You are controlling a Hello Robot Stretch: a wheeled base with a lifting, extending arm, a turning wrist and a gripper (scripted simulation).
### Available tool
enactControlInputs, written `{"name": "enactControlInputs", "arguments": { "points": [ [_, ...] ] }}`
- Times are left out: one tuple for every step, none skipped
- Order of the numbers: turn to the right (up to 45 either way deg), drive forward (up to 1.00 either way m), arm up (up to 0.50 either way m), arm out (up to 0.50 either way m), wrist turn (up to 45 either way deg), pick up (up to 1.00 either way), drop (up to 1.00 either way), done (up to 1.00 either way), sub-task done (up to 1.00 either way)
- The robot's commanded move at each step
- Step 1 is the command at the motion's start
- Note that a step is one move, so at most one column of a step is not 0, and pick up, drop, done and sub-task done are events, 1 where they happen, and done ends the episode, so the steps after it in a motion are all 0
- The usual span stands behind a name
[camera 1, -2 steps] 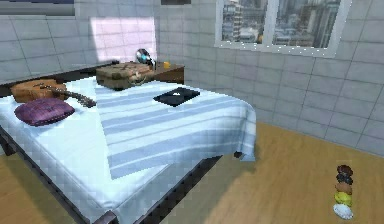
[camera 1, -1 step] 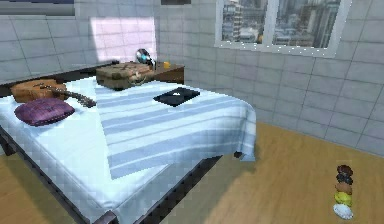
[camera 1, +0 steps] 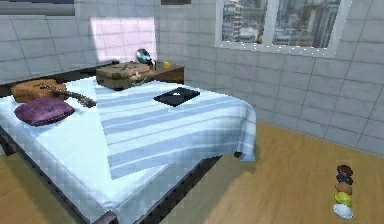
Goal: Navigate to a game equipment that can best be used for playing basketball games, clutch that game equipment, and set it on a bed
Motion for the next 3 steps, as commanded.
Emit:
{"name": "enactControlInputs", "arguments": {
  "points": [
    [0.0,0.00,0.00,0.00,45.0,0.00,0.00,0.00,0.00],
    [0.0,0.00,0.00,0.00,45.0,0.00,0.00,0.00,0.00],
    [0.0,0.00,0.00,0.00,45.0,0.00,0.00,0.00,0.00]
  ]
}}
